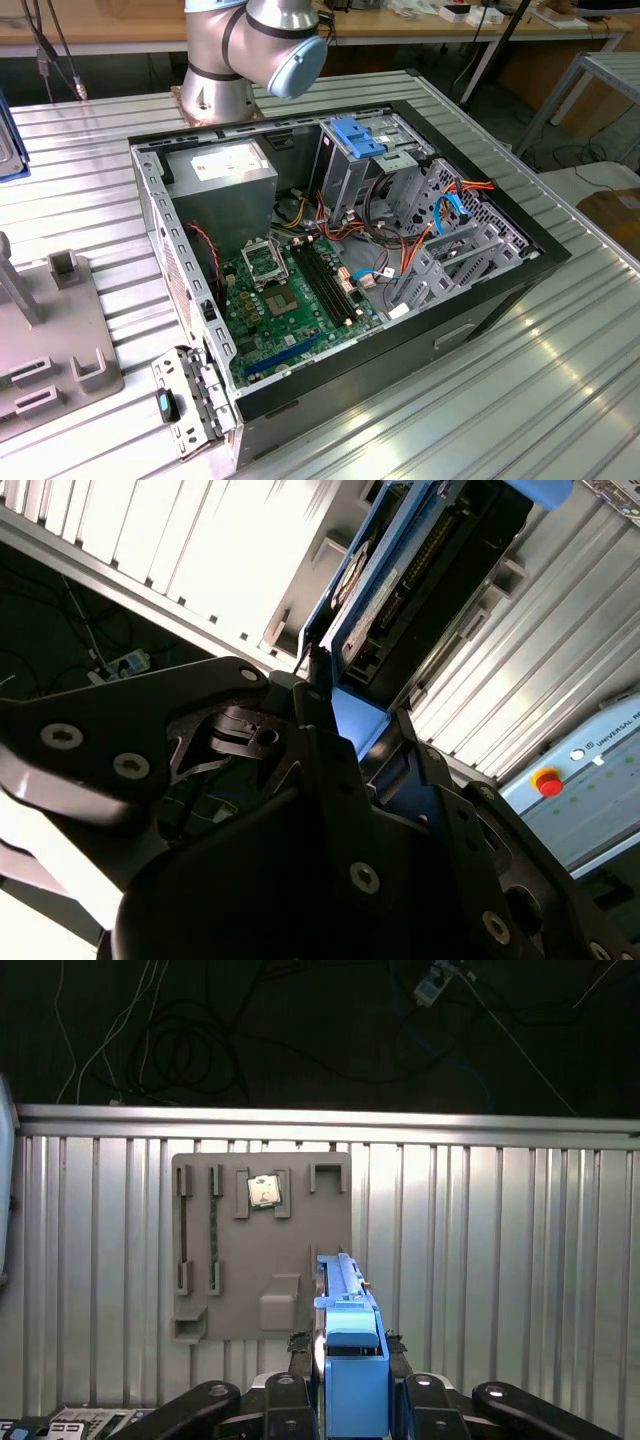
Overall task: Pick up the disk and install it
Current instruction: 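Pick up the disk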
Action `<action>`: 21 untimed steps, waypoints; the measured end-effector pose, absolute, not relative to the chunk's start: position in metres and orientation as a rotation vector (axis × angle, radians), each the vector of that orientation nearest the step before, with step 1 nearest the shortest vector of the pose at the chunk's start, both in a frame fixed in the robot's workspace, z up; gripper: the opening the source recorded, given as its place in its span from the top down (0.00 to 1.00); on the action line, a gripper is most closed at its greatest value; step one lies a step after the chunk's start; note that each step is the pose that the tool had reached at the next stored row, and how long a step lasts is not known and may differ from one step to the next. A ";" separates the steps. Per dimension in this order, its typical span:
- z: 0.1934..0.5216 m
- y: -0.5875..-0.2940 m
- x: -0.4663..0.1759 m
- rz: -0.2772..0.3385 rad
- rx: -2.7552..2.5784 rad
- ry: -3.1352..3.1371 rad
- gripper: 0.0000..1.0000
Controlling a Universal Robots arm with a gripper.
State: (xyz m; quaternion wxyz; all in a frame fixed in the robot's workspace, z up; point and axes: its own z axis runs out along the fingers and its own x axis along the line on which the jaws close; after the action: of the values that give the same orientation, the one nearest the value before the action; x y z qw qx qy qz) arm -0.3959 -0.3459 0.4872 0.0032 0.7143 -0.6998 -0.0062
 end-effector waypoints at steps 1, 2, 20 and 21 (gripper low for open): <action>0.487 -0.346 -0.396 -0.020 2.239 -2.194 0.63; 0.487 -0.346 -0.396 -0.019 2.239 -2.194 0.63; 0.487 -0.346 -0.291 -0.019 2.239 -2.194 0.63; 0.487 -0.346 -0.286 -0.019 2.239 -2.194 0.63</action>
State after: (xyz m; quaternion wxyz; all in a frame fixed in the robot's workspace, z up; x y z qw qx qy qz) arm -0.2861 -0.3459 0.4875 0.0033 0.7143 -0.6998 -0.0062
